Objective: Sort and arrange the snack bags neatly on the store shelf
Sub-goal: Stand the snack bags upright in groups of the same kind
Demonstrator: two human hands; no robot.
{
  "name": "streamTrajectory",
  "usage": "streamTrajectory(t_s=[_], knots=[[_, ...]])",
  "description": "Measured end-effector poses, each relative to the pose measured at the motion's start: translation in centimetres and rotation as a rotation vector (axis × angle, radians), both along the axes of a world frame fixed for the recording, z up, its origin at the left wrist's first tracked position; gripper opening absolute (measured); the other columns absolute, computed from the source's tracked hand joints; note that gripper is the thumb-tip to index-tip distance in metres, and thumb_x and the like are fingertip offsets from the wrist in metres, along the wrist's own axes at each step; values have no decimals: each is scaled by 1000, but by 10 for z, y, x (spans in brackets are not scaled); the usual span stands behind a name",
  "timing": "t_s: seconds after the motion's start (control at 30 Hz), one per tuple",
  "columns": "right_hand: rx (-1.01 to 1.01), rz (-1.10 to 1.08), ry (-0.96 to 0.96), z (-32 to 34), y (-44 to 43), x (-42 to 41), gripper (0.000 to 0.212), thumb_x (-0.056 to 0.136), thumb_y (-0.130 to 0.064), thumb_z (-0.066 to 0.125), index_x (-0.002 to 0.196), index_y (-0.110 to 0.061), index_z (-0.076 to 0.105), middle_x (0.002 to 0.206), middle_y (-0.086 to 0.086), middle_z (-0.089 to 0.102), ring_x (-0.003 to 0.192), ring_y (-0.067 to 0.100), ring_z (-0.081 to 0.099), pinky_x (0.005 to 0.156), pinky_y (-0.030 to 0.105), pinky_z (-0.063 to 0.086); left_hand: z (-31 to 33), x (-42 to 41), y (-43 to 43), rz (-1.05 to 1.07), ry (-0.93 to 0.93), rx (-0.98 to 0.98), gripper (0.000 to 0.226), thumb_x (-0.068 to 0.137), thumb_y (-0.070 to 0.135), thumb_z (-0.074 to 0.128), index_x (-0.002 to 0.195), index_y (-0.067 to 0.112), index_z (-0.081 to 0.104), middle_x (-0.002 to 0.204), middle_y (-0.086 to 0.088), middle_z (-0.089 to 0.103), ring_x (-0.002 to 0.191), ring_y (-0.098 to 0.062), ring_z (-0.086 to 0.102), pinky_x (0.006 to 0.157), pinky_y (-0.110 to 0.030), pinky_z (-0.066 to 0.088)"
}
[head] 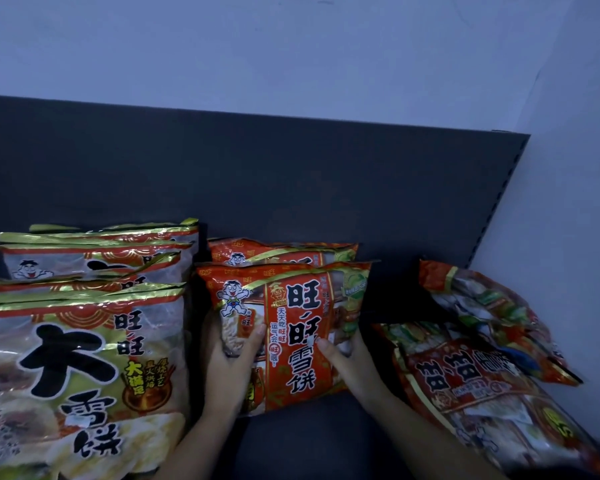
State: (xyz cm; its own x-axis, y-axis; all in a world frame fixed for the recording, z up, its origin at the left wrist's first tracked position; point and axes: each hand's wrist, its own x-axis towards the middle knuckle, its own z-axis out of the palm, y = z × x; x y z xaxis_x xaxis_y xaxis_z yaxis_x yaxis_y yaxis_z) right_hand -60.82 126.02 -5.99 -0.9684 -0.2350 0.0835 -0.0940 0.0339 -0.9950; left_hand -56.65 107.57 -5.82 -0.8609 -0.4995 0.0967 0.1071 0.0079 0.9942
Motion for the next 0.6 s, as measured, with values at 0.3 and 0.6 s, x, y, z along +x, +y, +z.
streamTrajectory(t_s=[0.3, 0.6], knots=[[386, -127, 85, 49, 70, -6, 87, 75, -54, 67, 146, -26, 25, 140, -9, 38, 130, 7, 35, 102, 27, 34, 11, 10, 58, 183, 367, -851, 85, 87, 49, 45, 149, 5, 8, 155, -17, 10, 146, -27, 3, 119, -35, -1], [1371, -665, 344, 70, 192, -18, 68, 70, -47, 71, 126, -13, 52, 128, 13, 52, 118, 34, 47, 95, 47, 42, 24, -29, 166, -592, 338, -1124, 58, 88, 43, 35, 141, 20, 40, 141, 4, 46, 135, -14, 36, 115, -18, -8]])
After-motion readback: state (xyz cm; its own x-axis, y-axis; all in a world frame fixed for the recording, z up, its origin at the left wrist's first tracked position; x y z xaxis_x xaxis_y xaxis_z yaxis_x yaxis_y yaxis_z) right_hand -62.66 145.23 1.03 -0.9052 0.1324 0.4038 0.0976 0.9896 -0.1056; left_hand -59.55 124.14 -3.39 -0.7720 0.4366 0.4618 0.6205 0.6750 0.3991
